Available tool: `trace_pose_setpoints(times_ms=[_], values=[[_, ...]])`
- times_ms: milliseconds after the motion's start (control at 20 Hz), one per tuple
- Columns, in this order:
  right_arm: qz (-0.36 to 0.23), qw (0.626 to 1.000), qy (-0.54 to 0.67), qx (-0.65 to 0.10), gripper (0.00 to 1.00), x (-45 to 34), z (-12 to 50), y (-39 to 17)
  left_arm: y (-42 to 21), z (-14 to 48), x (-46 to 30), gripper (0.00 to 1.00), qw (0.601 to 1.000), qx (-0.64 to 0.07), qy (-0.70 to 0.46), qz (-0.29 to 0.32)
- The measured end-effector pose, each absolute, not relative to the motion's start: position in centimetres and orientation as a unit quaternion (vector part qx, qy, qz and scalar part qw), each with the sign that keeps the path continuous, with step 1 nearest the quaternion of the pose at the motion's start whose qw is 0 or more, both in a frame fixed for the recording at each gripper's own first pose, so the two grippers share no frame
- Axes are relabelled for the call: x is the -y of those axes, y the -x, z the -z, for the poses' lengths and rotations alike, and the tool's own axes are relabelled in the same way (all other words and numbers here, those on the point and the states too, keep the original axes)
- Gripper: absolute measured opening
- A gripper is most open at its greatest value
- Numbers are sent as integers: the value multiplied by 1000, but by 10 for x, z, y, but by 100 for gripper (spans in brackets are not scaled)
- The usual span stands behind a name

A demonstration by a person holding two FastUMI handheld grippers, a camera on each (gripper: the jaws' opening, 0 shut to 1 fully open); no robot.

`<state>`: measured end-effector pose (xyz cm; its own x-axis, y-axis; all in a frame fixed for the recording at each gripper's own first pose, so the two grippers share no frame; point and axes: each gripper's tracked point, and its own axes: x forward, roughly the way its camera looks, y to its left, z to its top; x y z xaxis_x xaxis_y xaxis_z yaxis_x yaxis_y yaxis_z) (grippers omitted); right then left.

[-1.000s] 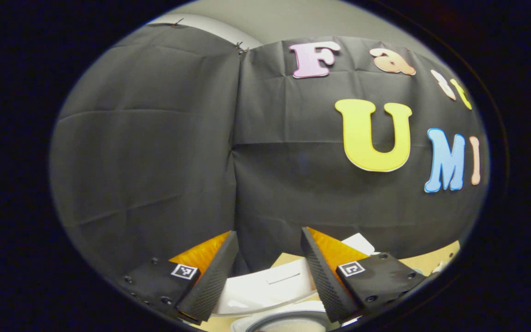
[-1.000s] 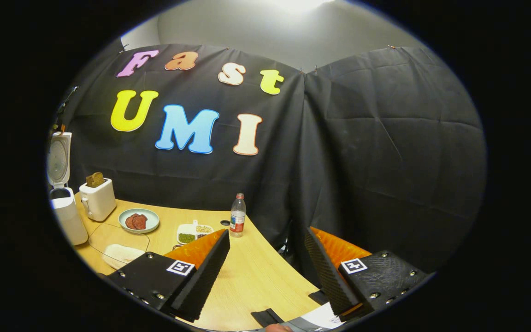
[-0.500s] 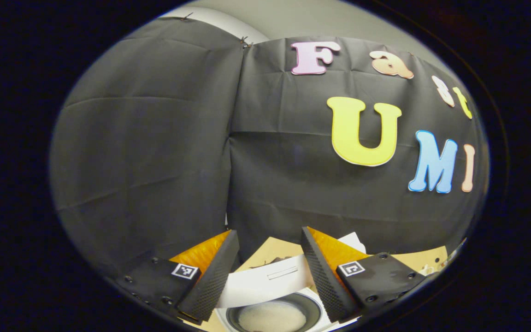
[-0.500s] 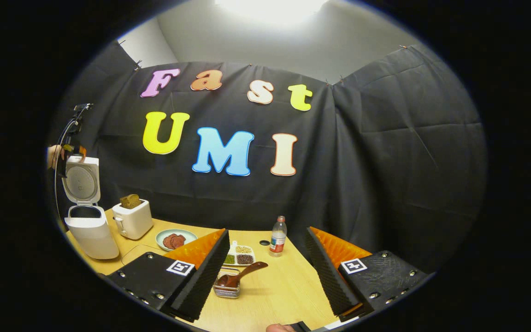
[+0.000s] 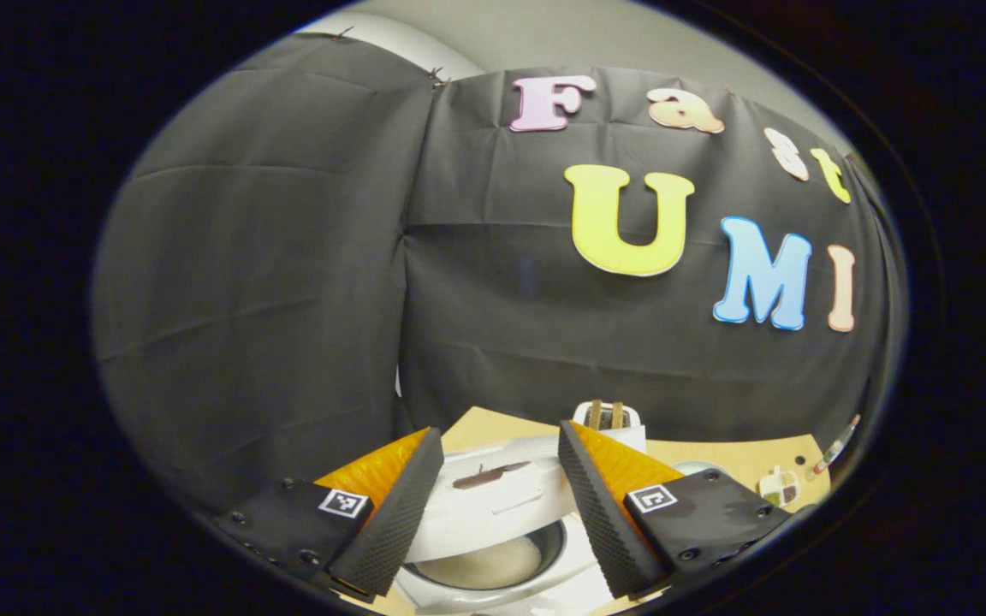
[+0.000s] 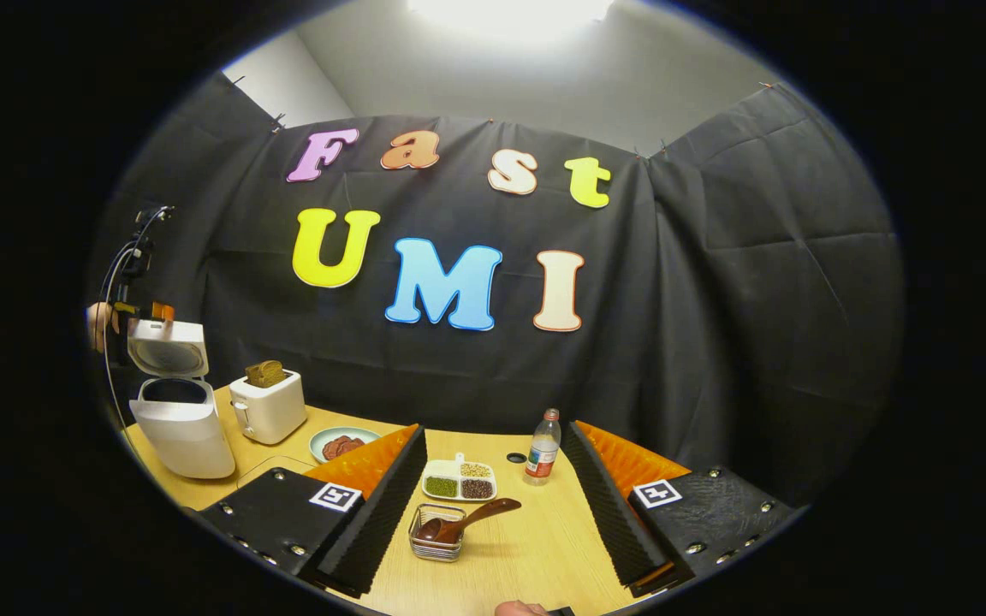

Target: Close the left gripper, press the button to open the rice cooker; take a wooden spoon from the chopstick holder with the right hand, scoop a spoonful of rice and pour it into the rice cooker, then put the wooden spoon back into the chopstick holder.

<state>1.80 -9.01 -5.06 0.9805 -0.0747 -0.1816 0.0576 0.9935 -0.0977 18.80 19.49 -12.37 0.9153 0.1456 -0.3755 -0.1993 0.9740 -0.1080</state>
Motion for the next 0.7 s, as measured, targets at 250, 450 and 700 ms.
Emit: trace_pose_setpoints(times_ms=[250, 450, 700], values=[[18, 994, 48, -95, 100, 84, 56, -22, -152, 182, -182, 98, 965, -230, 91, -83], [11, 993, 57, -99, 100, 81, 59, -21, -133, 216, -169, 98, 962, -254, 67, -73], [6, 993, 58, -101, 100, 77, 60, -20, -122, 241, -160, 99, 957, -277, 45, -73]])
